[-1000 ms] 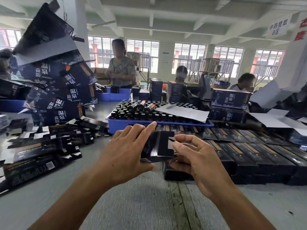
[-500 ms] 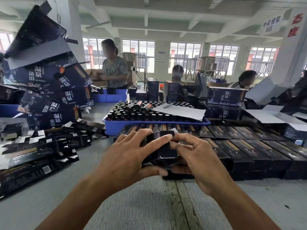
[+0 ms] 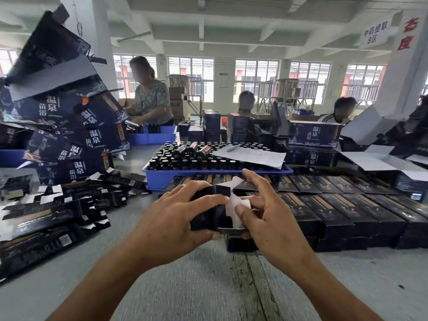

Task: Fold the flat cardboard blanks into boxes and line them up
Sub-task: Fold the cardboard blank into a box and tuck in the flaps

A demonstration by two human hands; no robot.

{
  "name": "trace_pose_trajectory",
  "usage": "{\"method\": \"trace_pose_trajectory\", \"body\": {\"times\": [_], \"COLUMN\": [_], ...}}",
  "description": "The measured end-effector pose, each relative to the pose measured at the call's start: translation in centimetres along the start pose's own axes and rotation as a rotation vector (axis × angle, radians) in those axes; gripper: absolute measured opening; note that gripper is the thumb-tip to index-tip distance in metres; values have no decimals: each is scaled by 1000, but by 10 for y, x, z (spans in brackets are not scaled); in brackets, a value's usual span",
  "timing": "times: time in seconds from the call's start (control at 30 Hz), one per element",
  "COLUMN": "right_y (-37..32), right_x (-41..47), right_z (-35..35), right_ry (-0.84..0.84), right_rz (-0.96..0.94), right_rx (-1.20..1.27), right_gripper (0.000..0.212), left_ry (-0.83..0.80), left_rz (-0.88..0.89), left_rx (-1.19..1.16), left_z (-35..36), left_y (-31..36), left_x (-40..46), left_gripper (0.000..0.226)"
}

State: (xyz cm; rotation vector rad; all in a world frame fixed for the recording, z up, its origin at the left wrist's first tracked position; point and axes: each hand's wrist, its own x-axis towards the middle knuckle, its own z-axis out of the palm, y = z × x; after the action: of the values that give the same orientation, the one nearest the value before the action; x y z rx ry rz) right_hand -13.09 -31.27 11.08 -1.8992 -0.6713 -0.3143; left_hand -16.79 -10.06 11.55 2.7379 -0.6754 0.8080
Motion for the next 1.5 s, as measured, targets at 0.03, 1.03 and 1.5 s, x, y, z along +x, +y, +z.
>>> {"method": "trace_pose_trajectory", "body": {"times": [0.03, 1.03, 1.5], "right_y": [0, -3, -11], "right_x": [0, -7, -14], "right_z": [-1, -2, 0], "right_ry": [8, 62, 22], "right_rz": [-10, -49, -47], "right_rx": [0, -53, 122], "right_gripper": [67, 34, 36], "left_ry": [7, 77, 187], "left_rz": [4, 26, -94], "left_rx": [-7, 9, -93], "left_z": [0, -2, 1], "left_y": [-1, 11, 16], "left_x": [0, 0, 0], "left_gripper": [67, 65, 94]}}
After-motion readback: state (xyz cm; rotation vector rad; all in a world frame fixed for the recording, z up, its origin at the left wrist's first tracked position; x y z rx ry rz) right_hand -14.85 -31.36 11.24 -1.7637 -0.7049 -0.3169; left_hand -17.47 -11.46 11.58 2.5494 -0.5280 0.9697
